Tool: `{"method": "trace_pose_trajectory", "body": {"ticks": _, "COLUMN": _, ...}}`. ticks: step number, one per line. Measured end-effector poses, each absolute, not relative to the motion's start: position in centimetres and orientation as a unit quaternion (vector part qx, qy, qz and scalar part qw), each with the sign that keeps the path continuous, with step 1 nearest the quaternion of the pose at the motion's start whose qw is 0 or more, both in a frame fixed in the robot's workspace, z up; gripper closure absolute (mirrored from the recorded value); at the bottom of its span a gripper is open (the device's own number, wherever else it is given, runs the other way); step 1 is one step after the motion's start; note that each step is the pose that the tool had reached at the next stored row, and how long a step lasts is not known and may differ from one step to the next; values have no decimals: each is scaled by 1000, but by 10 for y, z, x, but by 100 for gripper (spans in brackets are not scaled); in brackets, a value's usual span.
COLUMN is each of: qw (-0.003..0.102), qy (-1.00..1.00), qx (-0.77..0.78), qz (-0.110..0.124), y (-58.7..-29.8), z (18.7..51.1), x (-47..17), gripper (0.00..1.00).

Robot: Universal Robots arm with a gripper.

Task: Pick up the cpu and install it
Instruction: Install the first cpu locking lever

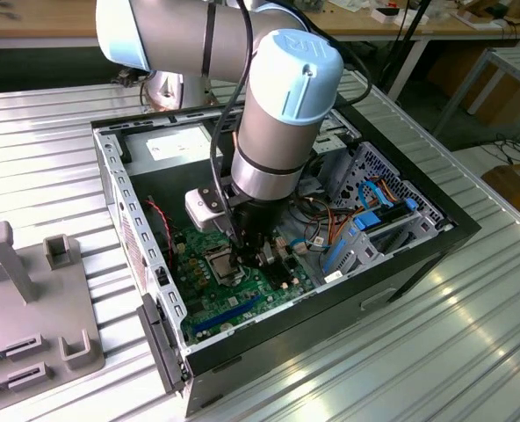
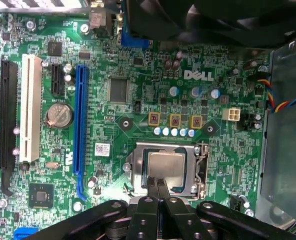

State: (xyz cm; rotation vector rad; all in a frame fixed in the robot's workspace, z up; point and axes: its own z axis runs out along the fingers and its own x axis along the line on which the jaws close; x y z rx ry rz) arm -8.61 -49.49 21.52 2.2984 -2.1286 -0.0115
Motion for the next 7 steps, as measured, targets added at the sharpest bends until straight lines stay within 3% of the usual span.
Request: {"method": "trace_pose_trajectory", "body": {"ticks": 7, "qw": 4, "qy": -680, "qx": 734, "qz": -4, "y": -495, "z": 215, "x": -86, "gripper": 89}}
